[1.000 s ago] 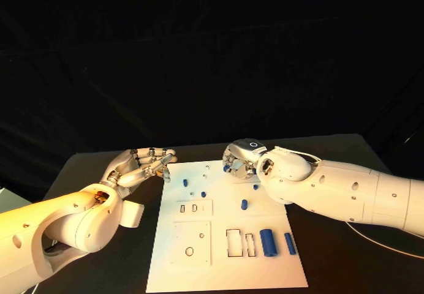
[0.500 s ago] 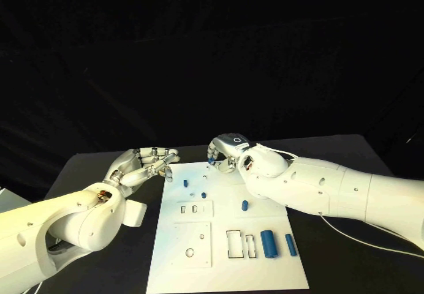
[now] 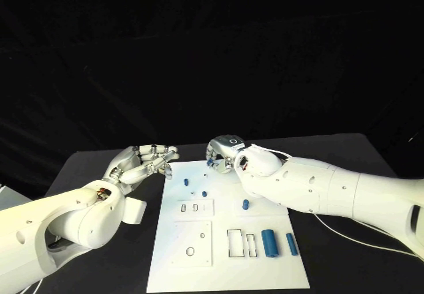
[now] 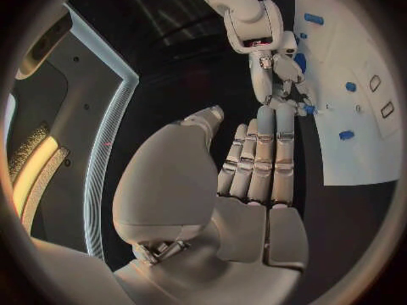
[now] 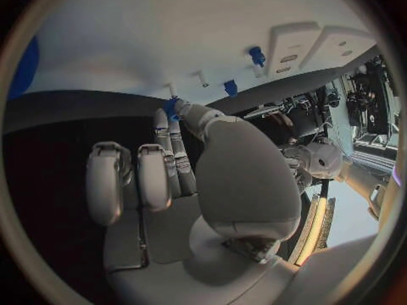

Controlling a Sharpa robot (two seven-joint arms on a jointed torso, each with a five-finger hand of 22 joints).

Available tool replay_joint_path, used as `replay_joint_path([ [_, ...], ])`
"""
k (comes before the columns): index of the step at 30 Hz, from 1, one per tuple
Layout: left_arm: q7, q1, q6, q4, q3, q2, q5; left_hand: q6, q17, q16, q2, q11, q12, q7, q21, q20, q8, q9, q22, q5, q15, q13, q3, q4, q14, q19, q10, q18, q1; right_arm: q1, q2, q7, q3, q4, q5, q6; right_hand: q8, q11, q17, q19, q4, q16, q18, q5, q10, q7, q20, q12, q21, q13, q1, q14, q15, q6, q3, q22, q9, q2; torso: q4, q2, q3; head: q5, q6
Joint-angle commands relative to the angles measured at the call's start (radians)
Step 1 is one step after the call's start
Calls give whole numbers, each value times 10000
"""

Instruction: Assemble the parts on the task board

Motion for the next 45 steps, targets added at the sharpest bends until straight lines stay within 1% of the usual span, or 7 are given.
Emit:
replay_joint_path([
  [1, 39, 44, 173, 7, 9, 32, 16, 4, 17, 43, 51, -2, -52, -21, 58, 13, 10, 13, 15, -54, -8, 12, 62, -11, -28, -85, 26, 60, -11, -9, 45, 104, -5, -38, -5, 340, 32, 5, -6, 51, 7, 30, -194, 32, 39, 36, 13, -6, 22, 7, -40, 428, -56, -46, 55, 395, 20, -25, 20, 11, -12, 17, -19],
  [12, 34, 82, 175, 1, 9, 51, 12, 4, 17, 43, 51, -2, -52, -21, 58, 13, 10, 13, 15, -54, -8, 12, 62, -11, -28, -85, 26, 60, -11, -13, 186, 69, -10, -159, -27, 356, 32, 5, -6, 51, 7, 30, -194, 32, 39, 36, 13, -6, 22, 7, -40, 428, -56, -46, 55, 395, 20, -25, 31, 23, -12, 55, -29],
  [31, 7, 148, 191, 17, 8, 41, 10, 4, 17, 43, 51, -2, -52, -21, 58, 13, 10, 13, 15, -54, -8, 12, 62, -11, -28, -85, 26, 60, -11, -39, 305, 14, -38, -374, -51, 716, 2, 62, -86, -63, -8, 9, -153, 31, -121, 83, 45, -35, -115, -26, -202, 398, -5, -195, 82, 223, 97, -159, -16, 16, -4, 123, -72],
  [36, -5, 155, 203, 19, 8, 32, 10, 4, 17, 43, 51, -2, -52, -21, 58, 13, 10, 13, 15, -54, -8, 12, 62, -11, -28, -85, 26, 60, -11, -39, 314, 95, -42, -404, -33, 453, -112, 182, -488, -366, -9, -224, -41, 29, -551, 191, 121, -33, -512, -125, -360, 274, 101, -466, 116, -277, 139, -319, -19, 19, -2, 132, -72],
  [39, -8, 157, 199, 17, 8, 31, 10, 1, 26, 75, 53, 2, -57, -16, 99, 16, 7, 17, 39, -60, -3, 10, 77, -14, -43, -110, 9, 60, -16, -39, 314, 163, -43, -401, 10, 266, -258, 274, -1224, -992, -3, -699, 190, 25, -1176, 261, 203, -33, -1377, -239, -468, 50, 187, -768, -15, -1330, 164, -493, -15, 17, 2, 134, -65],
  [41, -7, 158, 194, 16, 8, 31, 10, 1, 26, 75, 53, 2, -57, -16, 99, 16, 7, 17, 39, -60, -3, 10, 77, -14, -43, -110, 9, 60, -16, -39, 302, 193, -44, -384, 36, 174, -367, 335, -1575, -1201, 13, -938, 276, 25, -1639, 255, 243, -15, -1771, -314, -427, -29, 233, -957, -292, -1741, 187, -481, -12, 19, 4, 135, -63],
  [45, -5, 159, 181, 14, 7, 21, 10, -1, 26, 78, 54, 4, -58, -16, 103, 16, 6, 17, 42, -62, -3, 10, 78, -13, -44, -113, 6, 60, -18, -38, 255, 239, -45, -345, 87, 94, -666, 425, -2131, -1372, 192, -1306, 376, 43, -2071, 105, 315, -6, -2344, -367, -150, -130, 292, -1306, -1229, -2275, 169, -347, -10, 23, -3, 129, -62],
])
